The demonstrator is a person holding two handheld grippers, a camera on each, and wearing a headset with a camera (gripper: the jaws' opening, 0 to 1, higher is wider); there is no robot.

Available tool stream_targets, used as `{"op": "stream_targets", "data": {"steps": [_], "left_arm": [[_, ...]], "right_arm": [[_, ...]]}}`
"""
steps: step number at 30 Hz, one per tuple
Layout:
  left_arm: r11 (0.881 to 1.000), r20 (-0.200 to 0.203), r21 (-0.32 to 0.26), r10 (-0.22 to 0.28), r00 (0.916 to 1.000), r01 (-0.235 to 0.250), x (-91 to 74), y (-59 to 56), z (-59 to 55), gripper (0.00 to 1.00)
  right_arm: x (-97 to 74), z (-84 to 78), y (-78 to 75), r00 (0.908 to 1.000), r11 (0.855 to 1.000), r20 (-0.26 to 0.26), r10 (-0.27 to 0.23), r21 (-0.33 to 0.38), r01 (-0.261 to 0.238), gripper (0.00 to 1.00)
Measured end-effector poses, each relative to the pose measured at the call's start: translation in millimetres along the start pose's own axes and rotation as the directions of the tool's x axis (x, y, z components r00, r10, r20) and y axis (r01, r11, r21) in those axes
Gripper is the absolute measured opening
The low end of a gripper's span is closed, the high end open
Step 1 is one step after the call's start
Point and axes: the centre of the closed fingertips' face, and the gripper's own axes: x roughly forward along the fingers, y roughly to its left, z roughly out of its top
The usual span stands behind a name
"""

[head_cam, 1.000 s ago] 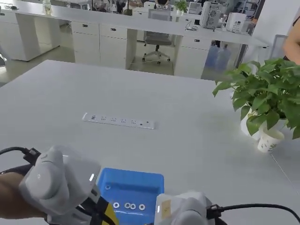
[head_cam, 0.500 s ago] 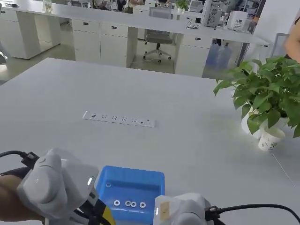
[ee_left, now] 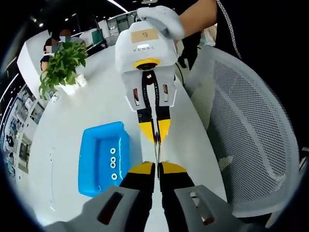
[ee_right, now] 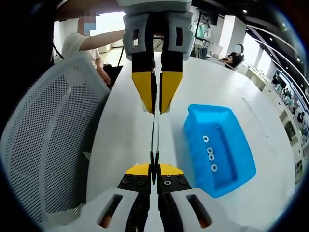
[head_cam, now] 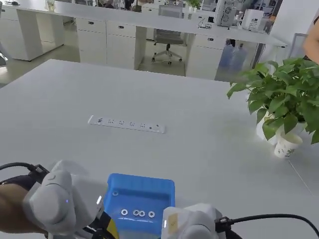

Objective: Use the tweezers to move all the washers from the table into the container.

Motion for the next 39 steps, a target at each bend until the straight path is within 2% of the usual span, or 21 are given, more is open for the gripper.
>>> {"op": "stream_targets", "data": {"steps": [5,11,17,25,35,39], "left_arm": [[1.0,-0.012,0.004,-0.002,0.9999,0.002,3.9,-4.5,-4.7,0.05],[1.0,-0.032,-0.019,-0.012,0.9994,0.012,15.6,-15.8,-17.3,0.04],[0.999,-0.028,-0.047,-0.025,0.9993,0.023,24.6,-24.1,-25.1,0.04],[0.998,-0.033,-0.063,-0.023,0.9992,0.021,35.5,-26.7,-33.7,0.04],[0.996,-0.045,-0.089,-0.029,0.9985,0.025,49.5,-35.1,-43.8,0.04],[0.995,-0.051,-0.095,-0.032,0.9982,0.027,49.2,-36.5,-46.1,0.04]], "right_arm": [[2.6,-3.5,2.3,0.9996,1.0,-0.028,0.0,-0.006,0.0,0.04],[10.0,-10.3,13.4,0.9979,1.0,-0.061,0.02,-0.016,-0.021,0.04],[13.0,-15.6,21.5,0.9976,0.999,-0.061,0.032,-0.019,-0.033,0.04],[17.6,-21.9,23.0,0.9981,0.999,-0.056,0.026,-0.035,-0.028,0.05],[27.1,-30.3,29.0,0.9953,0.997,-0.077,0.059,-0.051,-0.063,0.06],[24.1,-27.1,27.5,0.9961,0.997,-0.061,0.063,-0.042,-0.066,0.07]]}}
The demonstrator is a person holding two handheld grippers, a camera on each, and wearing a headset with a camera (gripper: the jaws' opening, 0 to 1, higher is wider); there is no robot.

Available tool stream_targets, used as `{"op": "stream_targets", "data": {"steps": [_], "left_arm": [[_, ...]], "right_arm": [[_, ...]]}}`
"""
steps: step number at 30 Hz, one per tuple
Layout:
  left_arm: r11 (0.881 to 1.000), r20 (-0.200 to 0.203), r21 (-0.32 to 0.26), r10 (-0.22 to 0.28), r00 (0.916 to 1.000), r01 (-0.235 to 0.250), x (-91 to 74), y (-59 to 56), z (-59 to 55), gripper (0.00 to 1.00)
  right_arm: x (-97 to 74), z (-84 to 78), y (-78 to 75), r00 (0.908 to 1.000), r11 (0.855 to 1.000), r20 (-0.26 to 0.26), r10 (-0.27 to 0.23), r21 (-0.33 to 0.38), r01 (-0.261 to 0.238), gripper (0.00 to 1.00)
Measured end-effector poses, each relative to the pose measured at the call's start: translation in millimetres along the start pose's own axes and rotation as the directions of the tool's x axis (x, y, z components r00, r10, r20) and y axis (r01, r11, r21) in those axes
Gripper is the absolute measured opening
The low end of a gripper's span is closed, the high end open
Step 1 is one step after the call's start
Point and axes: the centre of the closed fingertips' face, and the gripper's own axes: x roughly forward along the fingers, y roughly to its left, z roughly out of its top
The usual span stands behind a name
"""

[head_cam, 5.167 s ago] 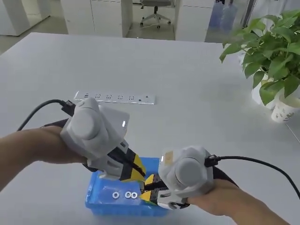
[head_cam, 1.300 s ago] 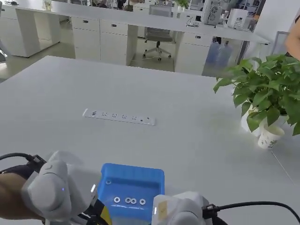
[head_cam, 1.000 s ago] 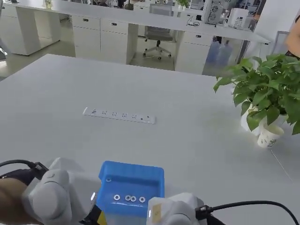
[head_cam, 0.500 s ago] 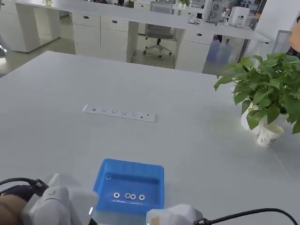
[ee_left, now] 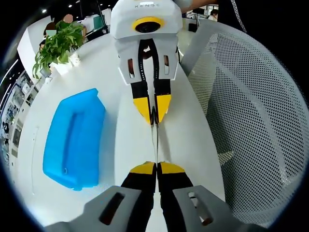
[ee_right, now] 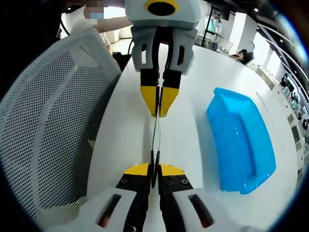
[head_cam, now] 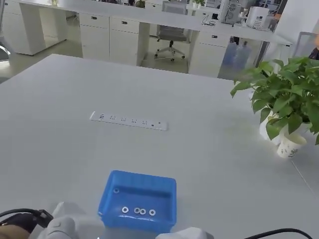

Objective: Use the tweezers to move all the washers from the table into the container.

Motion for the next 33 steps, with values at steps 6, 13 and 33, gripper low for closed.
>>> {"op": "stream_targets", "data": {"steps": [6,13,33], "left_arm": [[1.0,-0.019,0.014,0.006,0.9998,-0.006,2.7,0.8,-5.8,0.05],[1.0,-0.024,0.004,0.004,0.9997,-0.004,4.7,0.4,-9.3,0.07],[0.995,0.025,-0.089,0.053,0.9983,-0.051,-13.4,7.9,-10.9,0.2]], "right_arm": [[0.6,0.3,-1.7,1.0,1.0,-0.006,0.002,-0.006,-0.002,0.1],[1.4,-1.1,-2.7,0.9998,1.0,-0.011,0.014,0.006,-0.014,0.11],[-13.1,-5.4,-12.1,0.9991,0.998,-0.021,-0.036,0.053,0.037,0.24]]}}
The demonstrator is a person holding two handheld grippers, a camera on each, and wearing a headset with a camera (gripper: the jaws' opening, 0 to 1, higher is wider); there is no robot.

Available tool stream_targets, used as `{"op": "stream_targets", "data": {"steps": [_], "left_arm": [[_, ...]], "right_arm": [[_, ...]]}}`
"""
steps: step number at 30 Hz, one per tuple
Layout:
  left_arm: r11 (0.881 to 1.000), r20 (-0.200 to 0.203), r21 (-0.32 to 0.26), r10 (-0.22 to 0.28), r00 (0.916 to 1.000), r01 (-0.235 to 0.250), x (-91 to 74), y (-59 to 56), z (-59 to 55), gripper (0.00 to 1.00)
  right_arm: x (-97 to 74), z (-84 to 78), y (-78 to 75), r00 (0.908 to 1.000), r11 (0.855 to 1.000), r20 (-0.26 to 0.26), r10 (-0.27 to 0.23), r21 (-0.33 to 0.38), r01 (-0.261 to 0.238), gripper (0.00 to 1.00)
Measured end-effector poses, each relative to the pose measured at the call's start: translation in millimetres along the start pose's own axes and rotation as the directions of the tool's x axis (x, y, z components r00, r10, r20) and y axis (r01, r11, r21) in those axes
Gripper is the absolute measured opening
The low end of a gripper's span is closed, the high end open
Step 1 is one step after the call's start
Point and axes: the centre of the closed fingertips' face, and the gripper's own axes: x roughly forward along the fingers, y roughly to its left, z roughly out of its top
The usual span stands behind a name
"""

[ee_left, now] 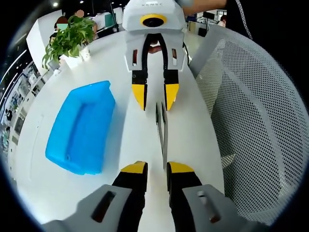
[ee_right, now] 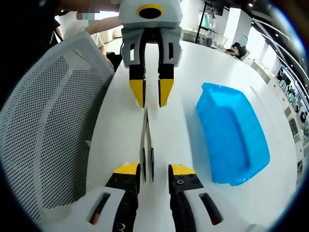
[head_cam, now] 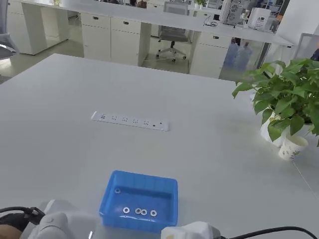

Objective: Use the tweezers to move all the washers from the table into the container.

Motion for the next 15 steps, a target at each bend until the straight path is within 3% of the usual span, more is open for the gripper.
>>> {"op": "stream_targets", "data": {"steps": [8,15], "left_arm": [[0.991,0.101,-0.13,0.058,0.9931,-0.045,-21.5,7.4,8.0,0.27],[0.975,0.16,-0.206,0.116,0.9804,-0.082,-40.9,11.9,10.4,0.32]], "right_arm": [[-28.5,0.3,-16.6,0.9962,0.994,0.041,-0.076,0.079,0.073,0.32],[-56.8,-2.1,-32.1,0.9789,0.969,0.1,-0.178,0.193,0.157,0.43]]}}
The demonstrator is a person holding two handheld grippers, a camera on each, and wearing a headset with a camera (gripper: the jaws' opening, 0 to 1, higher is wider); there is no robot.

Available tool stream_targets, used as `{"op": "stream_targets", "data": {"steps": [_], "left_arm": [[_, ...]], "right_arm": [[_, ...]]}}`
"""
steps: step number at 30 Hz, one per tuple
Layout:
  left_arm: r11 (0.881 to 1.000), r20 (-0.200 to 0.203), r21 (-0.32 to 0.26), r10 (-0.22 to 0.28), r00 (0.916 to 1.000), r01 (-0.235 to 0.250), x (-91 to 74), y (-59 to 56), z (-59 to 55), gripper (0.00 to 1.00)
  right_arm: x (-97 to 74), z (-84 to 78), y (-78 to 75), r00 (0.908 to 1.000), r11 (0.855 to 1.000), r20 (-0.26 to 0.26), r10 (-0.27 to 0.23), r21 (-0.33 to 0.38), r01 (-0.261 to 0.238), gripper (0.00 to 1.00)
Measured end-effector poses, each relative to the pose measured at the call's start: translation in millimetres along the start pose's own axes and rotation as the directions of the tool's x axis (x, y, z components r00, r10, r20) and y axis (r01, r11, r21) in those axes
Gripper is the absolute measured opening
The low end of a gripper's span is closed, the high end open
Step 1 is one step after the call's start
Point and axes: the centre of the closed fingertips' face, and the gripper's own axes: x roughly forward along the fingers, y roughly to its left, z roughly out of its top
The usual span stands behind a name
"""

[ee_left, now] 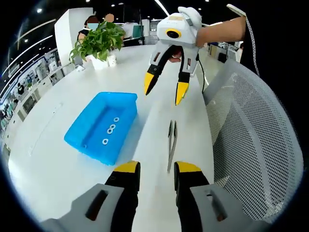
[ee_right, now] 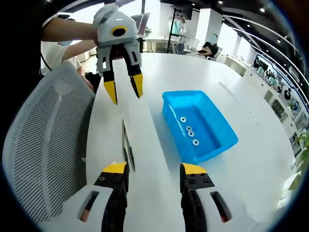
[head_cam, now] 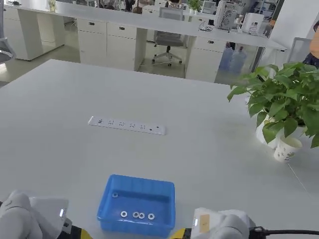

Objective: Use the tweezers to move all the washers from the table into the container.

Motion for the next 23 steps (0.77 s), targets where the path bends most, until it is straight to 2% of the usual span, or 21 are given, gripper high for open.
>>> {"op": "stream_targets", "data": {"steps": [5,8,12,18,23], "left_arm": [[0.998,0.041,-0.04,0.04,0.9984,-0.038,-12.0,1.6,3.0,0.38],[0.995,0.078,-0.068,0.074,0.9942,-0.069,-18.2,3.3,5.6,0.43],[0.987,0.121,-0.11,0.127,0.9844,-0.114,-27.1,6.1,7.1,0.48],[0.975,0.176,-0.158,0.185,0.9668,-0.158,-34.9,4.4,11.1,0.6],[0.963,0.191,-0.184,0.231,0.954,-0.197,-39.4,5.4,9.7,0.73]], "right_arm": [[-15.0,-2.4,-8.5,0.9968,0.997,0.054,-0.059,0.061,0.056,0.55],[-22.4,-3.6,-12.8,0.9901,0.99,0.1,-0.098,0.11,0.087,0.62],[-33.4,-7.1,-15.4,0.9768,0.981,0.158,-0.144,0.152,0.12,0.71],[-46.6,-15.5,-16.9,0.9579,0.964,0.209,-0.197,0.218,0.151,0.83],[-56.9,-19.5,-16.4,0.9418,0.953,0.244,-0.231,0.252,0.168,0.91]]}}
